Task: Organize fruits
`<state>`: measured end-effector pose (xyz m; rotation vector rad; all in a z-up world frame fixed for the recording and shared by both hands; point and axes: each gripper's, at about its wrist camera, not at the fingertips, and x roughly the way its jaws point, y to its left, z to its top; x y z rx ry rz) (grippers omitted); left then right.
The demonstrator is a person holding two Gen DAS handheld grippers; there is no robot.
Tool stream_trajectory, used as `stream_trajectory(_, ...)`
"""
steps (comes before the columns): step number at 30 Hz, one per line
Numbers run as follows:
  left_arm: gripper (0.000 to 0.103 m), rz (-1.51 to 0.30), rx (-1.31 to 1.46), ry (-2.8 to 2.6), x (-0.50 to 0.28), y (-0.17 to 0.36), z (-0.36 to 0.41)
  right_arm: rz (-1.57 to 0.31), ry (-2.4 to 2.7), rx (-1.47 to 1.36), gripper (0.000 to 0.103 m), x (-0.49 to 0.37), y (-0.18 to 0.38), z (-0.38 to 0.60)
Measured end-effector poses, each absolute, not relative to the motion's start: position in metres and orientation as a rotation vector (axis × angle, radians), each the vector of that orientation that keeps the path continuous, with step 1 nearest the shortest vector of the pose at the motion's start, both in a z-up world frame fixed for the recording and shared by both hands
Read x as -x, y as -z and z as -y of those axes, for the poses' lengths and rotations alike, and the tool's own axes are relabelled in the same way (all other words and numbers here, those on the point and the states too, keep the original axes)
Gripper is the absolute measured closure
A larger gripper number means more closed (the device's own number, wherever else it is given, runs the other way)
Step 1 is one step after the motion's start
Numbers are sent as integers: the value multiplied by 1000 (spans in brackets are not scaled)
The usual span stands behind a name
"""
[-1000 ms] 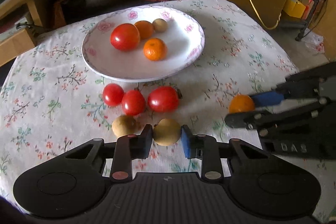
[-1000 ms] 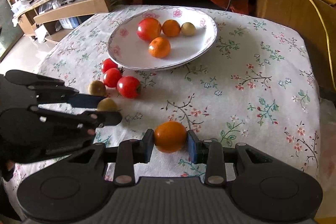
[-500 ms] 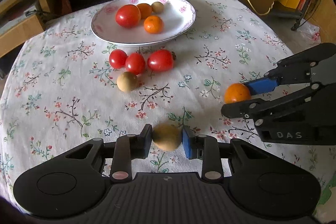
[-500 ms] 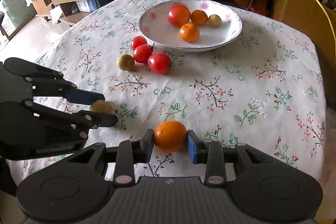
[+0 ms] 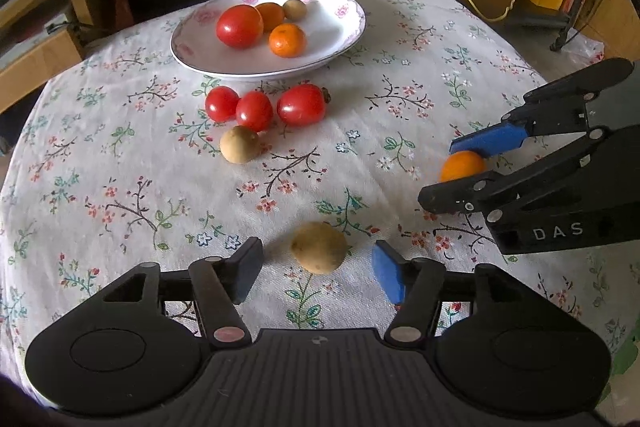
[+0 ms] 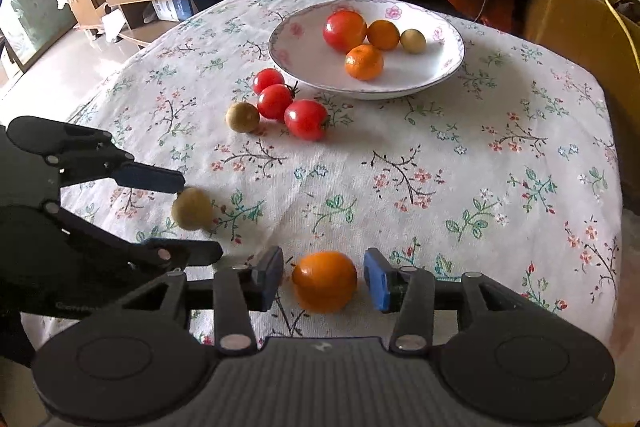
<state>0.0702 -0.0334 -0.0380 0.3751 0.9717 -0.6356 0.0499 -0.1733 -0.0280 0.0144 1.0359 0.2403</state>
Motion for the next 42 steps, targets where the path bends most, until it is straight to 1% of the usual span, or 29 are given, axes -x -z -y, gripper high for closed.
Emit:
stream_trajectory(22,36,-963,-372,630,-72,39,34,-1017,-234,-31,57,-46,29,176)
stream_trajectory(25,39,-962,-368,631,-72,40,34,-1015,-234,-21,57,-47,30,175)
stream_trajectory(26,41,-963,-365,632,-72,40,34,-1015,-234,-17,59,-47,30,174)
stream_trajectory(27,43,-964,-364,634,-72,39,34,-1015,-231,-13,64,-47,30,174)
stream_trajectory(29,47,-965,-368,637,-71,39,36,-1019,-232,-17,67,-48,30,174)
stream_trajectory(33,54,-974,-359,640,-70,38,37,-1019,-226,5,68,-47,30,170)
stream_trajectory(35,61,-976,-348,639,-70,38,37,-1019,-225,1,68,-47,30,170)
stream_trajectory(37,66,-978,-340,632,-71,37,36,-1019,-223,-4,68,-47,29,171)
stream_trajectory(42,67,-981,-341,626,-72,36,37,-1009,-221,-7,68,-47,26,172)
